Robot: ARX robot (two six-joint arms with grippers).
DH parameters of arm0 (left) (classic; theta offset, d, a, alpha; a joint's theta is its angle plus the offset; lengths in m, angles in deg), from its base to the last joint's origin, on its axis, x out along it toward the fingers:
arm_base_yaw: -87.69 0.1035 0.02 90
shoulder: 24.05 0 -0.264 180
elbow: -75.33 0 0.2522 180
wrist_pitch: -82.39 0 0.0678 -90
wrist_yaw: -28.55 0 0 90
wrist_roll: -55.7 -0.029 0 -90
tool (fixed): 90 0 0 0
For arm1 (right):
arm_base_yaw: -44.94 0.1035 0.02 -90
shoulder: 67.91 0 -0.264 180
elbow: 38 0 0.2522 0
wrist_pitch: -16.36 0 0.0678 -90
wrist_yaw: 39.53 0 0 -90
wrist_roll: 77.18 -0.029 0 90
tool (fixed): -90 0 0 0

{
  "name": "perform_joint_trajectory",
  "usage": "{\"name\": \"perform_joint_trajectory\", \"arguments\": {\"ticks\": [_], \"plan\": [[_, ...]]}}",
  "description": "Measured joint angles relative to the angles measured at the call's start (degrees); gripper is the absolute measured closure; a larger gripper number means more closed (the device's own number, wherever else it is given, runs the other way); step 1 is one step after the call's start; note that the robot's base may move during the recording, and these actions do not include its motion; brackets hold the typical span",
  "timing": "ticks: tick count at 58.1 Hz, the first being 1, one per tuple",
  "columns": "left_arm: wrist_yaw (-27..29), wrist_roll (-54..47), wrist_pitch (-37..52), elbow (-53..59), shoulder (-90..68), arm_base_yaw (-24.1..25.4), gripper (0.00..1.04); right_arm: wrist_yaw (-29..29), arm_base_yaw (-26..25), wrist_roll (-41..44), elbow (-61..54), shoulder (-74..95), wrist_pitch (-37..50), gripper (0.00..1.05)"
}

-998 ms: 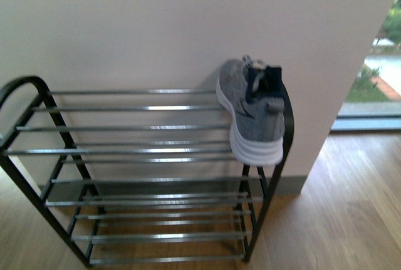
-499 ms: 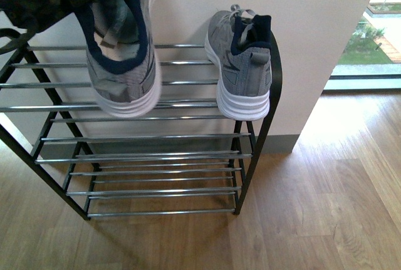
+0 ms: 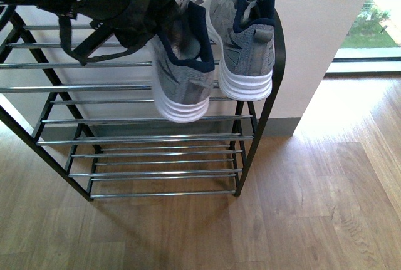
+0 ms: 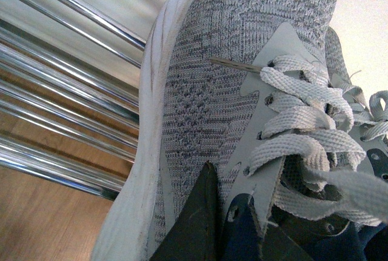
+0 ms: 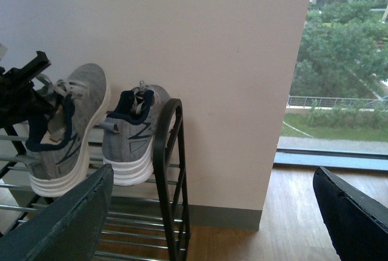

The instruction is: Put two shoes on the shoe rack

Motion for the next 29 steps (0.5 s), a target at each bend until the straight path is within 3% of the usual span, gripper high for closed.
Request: {"name": "perform_joint_trajectory", "arguments": {"ticks": [29], "plan": [[0.37,-3.26,-2.45,-10.93,-8.85,2.16,1.03,-0.02,0.0,0.0,0.0,0.0,0.0,0.09]]}}
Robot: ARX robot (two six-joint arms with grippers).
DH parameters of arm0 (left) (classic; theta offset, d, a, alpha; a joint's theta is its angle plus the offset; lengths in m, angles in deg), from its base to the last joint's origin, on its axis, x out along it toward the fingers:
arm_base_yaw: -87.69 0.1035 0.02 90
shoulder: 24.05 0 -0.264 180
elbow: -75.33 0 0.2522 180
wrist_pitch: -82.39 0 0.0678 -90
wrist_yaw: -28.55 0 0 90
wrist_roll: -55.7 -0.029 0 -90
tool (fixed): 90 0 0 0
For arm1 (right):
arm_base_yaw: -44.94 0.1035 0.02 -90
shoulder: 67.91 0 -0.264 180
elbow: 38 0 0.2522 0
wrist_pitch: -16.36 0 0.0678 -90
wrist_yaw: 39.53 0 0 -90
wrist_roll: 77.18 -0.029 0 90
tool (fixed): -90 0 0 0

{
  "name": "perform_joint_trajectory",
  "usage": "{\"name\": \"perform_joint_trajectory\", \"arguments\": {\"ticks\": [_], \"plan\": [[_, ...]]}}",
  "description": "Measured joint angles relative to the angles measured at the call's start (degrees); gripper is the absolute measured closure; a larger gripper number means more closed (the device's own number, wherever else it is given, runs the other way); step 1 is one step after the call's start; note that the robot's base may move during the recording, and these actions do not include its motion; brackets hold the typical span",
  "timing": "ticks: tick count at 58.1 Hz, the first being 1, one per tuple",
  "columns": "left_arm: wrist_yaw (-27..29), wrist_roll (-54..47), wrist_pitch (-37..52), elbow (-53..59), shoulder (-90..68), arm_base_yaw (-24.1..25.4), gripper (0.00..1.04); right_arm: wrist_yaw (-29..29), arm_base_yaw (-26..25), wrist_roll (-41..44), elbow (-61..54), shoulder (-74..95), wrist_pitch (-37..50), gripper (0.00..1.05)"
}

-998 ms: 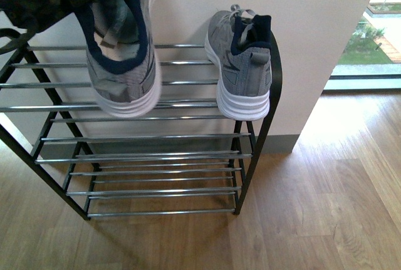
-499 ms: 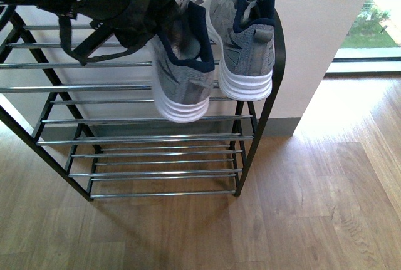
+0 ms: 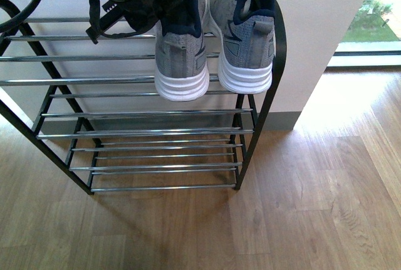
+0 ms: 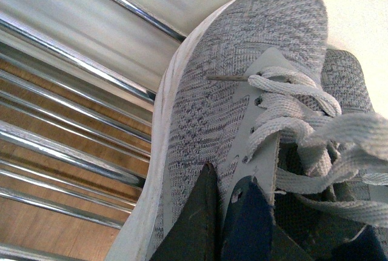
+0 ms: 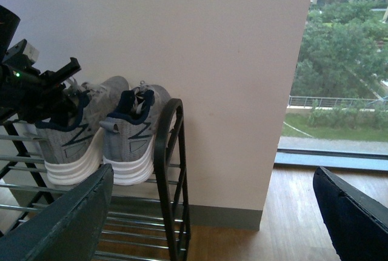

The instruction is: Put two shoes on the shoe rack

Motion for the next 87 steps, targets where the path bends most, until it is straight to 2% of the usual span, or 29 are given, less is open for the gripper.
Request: {"name": "perform_joint_trajectory", "arguments": {"ticks": [5,7,17,28,34,38,40,41,44,46,50,61,79,87], "plan": [[-0.07,-0.48,0.22,-0.57,-0.79,0.26,1.03,0.0,0.0,0.0,0.0,0.0,0.0,0.09],[-0.57,-0.55,0.57,-0.57,-0.96,0.28,1.0,0.0,0.0,0.0,0.0,0.0,0.0,0.09],[-5.51,-0.42,3.21,0.55,0.15,0.44,0.7,0.0,0.0,0.0,0.0,0.0,0.0,0.09],[-10.4,-2.4,5.42,8.41,9.01,0.48,0.4,0.0,0.0,0.0,0.0,0.0,0.0,0.09],[-10.16,-6.91,6.38,12.72,16.04,1.05,0.24,0.0,0.0,0.0,0.0,0.0,0.0,0.09],[-7.78,-11.63,8.0,15.39,20.28,1.73,0.14,-0.02,0.0,0.0,0.0,0.0,0.0,0.09],[-0.96,-17.94,16.35,18.36,21.94,1.88,0.2,0.0,0.0,0.0,0.0,0.0,0.0,0.09],[4.02,-22.95,23.63,21.18,23.06,2.27,0.25,0.07,0.0,0.0,0.0,0.0,0.0,0.09],[8.85,-33.44,35.45,27.89,25.42,3.72,0.36,0.02,0.0,0.0,0.0,0.0,0.0,0.09],[8.81,-38.95,41.77,33.42,27.58,5.31,0.44,0.0,0.0,0.0,0.0,0.0,0.0,0.09],[7.06,-44.92,46.47,41.44,32.2,7.78,0.61,0.02,0.0,0.0,0.0,0.0,0.0,0.09],[1.46,-48.54,48.52,55.91,43.58,13.0,1.04,0.02,0.0,0.0,0.0,0.0,0.0,0.09],[-3.78,-49.18,45.16,67.87,59.04,18.56,1.03,0.02,0.0,0.0,0.0,0.0,0.0,0.09],[-4.87,-49.2,47.04,71.6,60.81,19.85,1.03,0.02,0.0,0.0,0.0,0.0,0.0,0.09]]}}
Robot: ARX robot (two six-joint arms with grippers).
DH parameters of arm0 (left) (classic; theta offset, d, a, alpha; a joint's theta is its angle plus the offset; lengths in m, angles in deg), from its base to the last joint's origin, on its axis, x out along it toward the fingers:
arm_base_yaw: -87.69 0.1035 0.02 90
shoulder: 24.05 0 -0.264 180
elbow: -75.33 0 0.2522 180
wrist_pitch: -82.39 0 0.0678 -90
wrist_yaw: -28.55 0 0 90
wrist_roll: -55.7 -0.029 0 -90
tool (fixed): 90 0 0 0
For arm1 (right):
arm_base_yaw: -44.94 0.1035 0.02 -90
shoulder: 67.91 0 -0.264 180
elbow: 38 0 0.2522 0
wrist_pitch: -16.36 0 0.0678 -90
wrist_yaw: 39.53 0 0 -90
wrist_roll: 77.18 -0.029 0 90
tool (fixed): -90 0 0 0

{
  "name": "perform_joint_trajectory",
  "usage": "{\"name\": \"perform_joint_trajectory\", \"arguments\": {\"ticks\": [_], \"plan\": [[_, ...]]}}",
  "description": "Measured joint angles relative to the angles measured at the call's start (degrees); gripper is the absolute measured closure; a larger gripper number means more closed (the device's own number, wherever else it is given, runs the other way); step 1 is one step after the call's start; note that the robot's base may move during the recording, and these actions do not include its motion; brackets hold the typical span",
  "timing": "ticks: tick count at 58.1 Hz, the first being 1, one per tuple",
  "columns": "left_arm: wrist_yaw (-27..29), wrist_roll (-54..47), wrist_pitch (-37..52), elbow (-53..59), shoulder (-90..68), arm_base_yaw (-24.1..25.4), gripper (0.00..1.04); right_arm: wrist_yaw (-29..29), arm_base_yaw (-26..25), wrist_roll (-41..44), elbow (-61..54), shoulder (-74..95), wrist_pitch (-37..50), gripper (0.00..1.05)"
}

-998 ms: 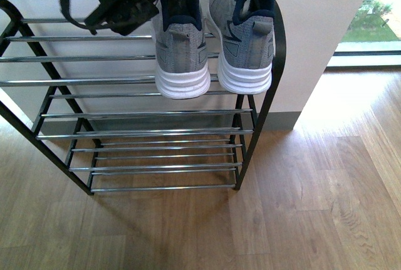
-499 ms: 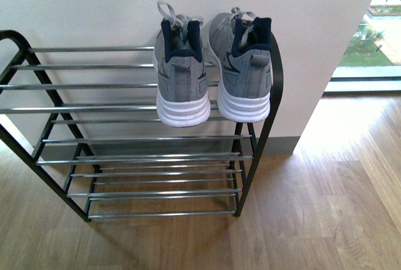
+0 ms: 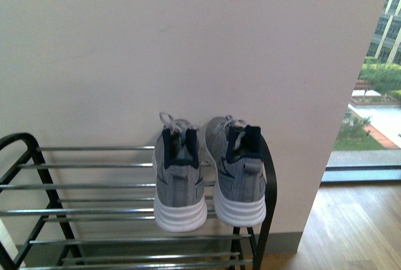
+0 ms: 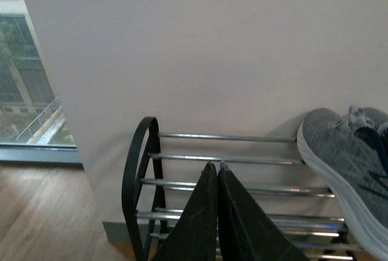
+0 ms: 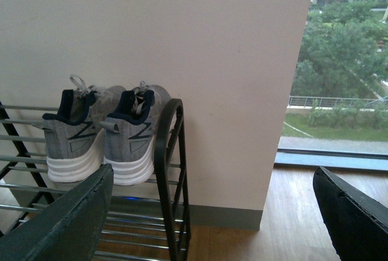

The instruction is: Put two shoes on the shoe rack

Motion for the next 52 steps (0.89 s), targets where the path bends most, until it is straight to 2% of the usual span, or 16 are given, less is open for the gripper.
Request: {"name": "perform_joint_trajectory", "arguments": {"ticks": [5,7,13,21,52], "plan": [[-1.03,0.0,-2.36,1.33,3.19,0.68,1.03,0.0,0.0,0.0,0.0,0.0,0.0,0.09],[-4.33,-0.02,-4.15,1.9,5.79,2.84,1.03,0.0,0.0,0.0,0.0,0.0,0.0,0.09],[-4.9,-0.04,-8.57,2.86,11.5,5.16,1.03,0.0,0.0,0.0,0.0,0.0,0.0,0.09],[-5.27,-0.07,-15.28,4.09,19.45,5.18,1.03,-0.02,0.0,0.0,0.0,0.0,0.0,0.09],[-5.29,-0.07,-31.3,4.5,37.18,5.18,1.03,0.0,0.0,0.0,0.0,0.0,0.0,0.09]]}}
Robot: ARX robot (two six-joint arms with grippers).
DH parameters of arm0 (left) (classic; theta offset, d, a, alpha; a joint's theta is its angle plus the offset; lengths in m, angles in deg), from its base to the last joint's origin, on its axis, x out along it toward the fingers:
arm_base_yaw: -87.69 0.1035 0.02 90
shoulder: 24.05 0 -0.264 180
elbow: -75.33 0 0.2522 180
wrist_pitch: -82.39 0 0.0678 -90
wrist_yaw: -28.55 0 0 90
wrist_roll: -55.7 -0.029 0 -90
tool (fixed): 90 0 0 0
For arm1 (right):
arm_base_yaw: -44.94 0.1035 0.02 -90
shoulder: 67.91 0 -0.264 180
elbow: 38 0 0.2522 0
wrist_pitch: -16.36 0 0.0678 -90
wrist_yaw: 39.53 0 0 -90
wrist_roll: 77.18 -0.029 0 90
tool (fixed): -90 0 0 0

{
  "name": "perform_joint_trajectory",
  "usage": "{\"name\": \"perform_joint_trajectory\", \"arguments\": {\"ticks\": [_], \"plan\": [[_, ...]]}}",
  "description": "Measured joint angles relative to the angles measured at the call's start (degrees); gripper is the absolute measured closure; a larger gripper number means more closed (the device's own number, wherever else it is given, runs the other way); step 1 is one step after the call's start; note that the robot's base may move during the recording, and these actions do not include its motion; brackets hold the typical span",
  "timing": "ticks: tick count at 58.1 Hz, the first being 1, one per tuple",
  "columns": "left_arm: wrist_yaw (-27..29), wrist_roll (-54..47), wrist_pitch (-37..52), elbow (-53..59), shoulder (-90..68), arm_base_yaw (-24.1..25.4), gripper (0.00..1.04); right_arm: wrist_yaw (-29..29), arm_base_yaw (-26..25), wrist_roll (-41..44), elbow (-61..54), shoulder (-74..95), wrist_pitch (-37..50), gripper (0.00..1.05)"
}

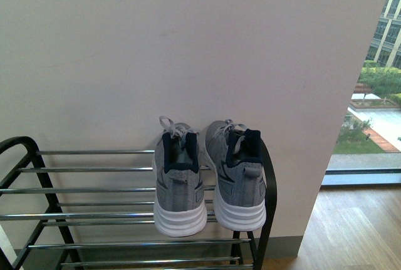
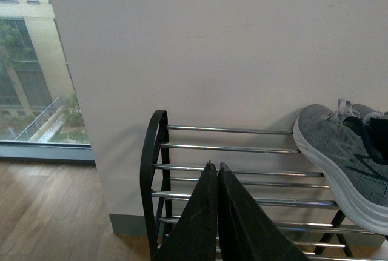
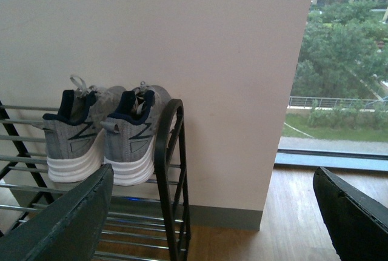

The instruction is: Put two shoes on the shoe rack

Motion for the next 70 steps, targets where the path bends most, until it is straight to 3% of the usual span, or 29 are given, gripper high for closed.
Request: {"name": "perform_joint_trajectory", "arguments": {"ticks": [50,56,70], "plan": [[0.0,0.02,-15.5,0.0,16.04,0.0,1.03,-0.02,0.0,0.0,0.0,0.0,0.0,0.09],[-0.02,0.0,-24.33,0.0,22.69,0.0,1.03,-0.02,0.0,0.0,0.0,0.0,0.0,0.09],[-0.04,0.0,-25.42,0.0,24.63,0.04,1.03,0.0,0.0,0.0,0.0,-0.02,0.0,0.09]]}}
